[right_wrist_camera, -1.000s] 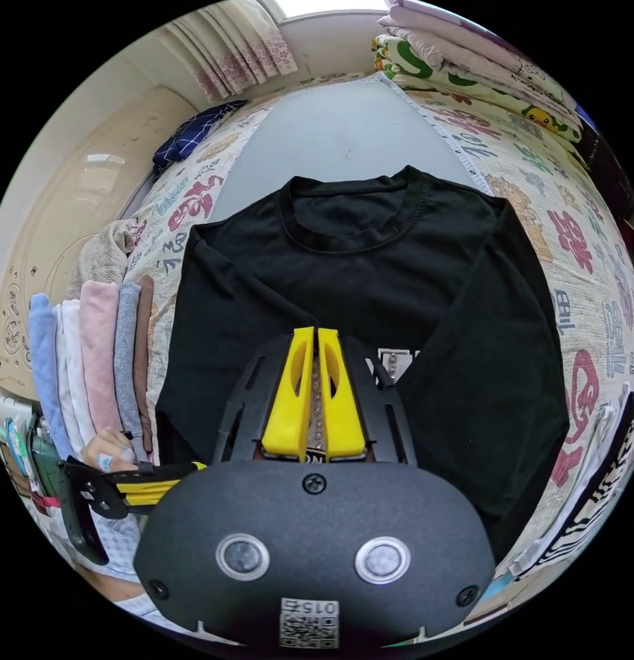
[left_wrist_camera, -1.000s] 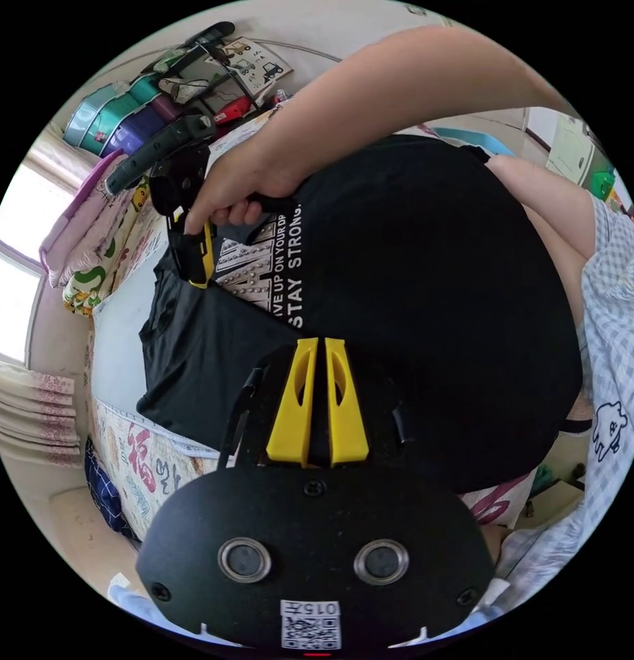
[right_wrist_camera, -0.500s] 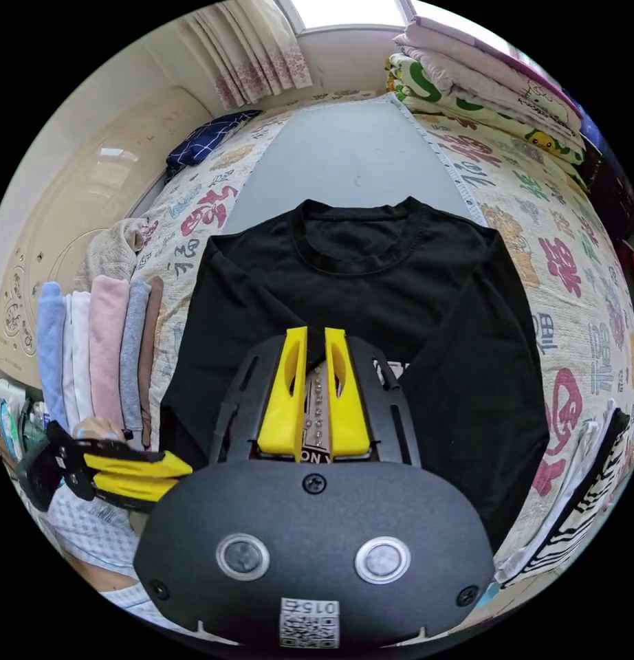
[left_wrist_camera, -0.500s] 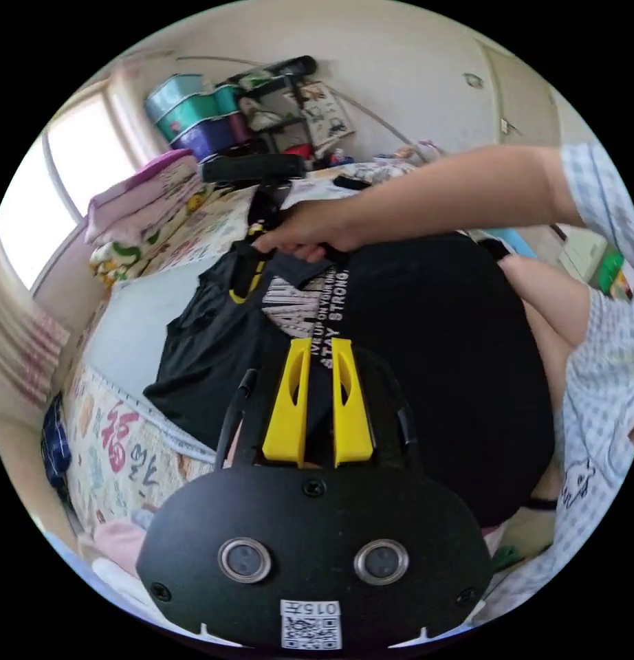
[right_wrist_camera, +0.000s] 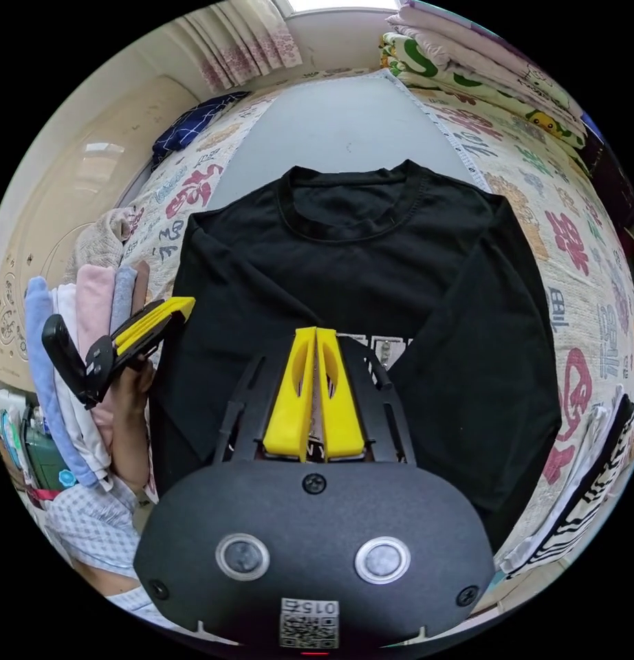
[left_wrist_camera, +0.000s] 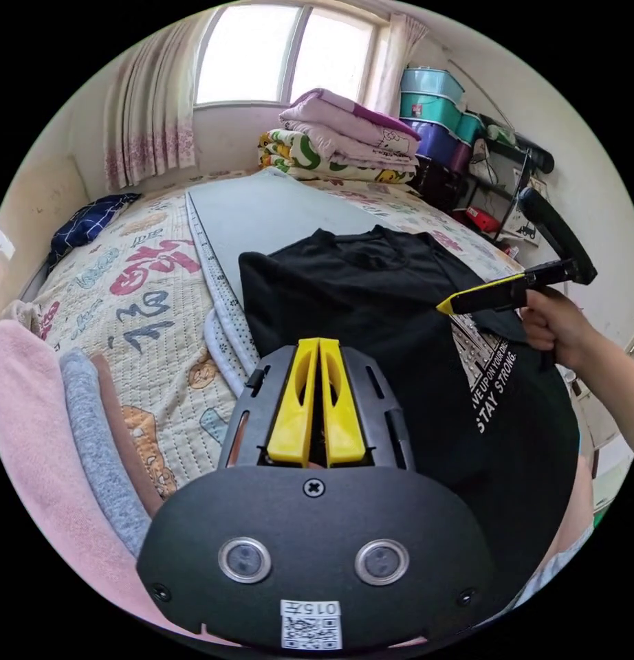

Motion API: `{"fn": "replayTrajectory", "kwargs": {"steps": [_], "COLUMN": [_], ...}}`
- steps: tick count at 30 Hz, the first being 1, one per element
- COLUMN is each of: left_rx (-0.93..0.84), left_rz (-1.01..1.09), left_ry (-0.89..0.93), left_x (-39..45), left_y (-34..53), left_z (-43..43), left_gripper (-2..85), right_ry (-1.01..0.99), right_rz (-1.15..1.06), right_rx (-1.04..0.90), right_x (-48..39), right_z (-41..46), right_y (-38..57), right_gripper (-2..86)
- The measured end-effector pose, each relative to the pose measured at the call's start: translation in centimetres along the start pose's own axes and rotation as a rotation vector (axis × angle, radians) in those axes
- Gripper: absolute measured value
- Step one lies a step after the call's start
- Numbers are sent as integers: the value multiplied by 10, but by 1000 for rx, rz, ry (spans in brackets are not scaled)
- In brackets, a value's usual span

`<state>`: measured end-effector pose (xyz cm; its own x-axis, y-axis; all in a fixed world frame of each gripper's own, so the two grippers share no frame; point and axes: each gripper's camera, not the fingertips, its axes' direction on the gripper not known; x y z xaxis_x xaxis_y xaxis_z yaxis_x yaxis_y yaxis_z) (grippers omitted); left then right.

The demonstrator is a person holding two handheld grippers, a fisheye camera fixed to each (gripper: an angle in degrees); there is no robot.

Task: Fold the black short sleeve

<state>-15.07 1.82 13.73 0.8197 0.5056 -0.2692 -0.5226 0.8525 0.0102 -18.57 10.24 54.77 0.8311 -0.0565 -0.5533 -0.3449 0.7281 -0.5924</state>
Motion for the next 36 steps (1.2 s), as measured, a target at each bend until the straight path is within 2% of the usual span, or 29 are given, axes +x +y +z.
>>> {"fn": "replayTrajectory", "kwargs": {"steps": [7,13,24,27,32,33,36], "left_rx": [2,127,11,52,132,130,105], "left_rz": [-7,-63,55,113,297,289,169], "left_ry": [10,7,-25,-107,-448,-434,-213], "left_x": [4,4,59,85,160,159,124], "left_y": [11,22,17,25,45,44,31], "left_z": [3,-17,10,10,21,20,12], "left_gripper": [-8,-8,-4,-5,-8,-8,-5], "right_ry": [86,131,363,364,255,247,194], "right_rz": [-15,-6,88,142,120,119,149], "right_rx": [-28,51,115,162,244,250,262], "right_x": [-23,-6,46,66,84,84,81], "right_z": [1,-29,-44,-50,-58,-58,-48], "right_y": [-4,-28,-94,-96,-94,-95,-100], "right_gripper": [-6,40,94,109,125,126,123]}}
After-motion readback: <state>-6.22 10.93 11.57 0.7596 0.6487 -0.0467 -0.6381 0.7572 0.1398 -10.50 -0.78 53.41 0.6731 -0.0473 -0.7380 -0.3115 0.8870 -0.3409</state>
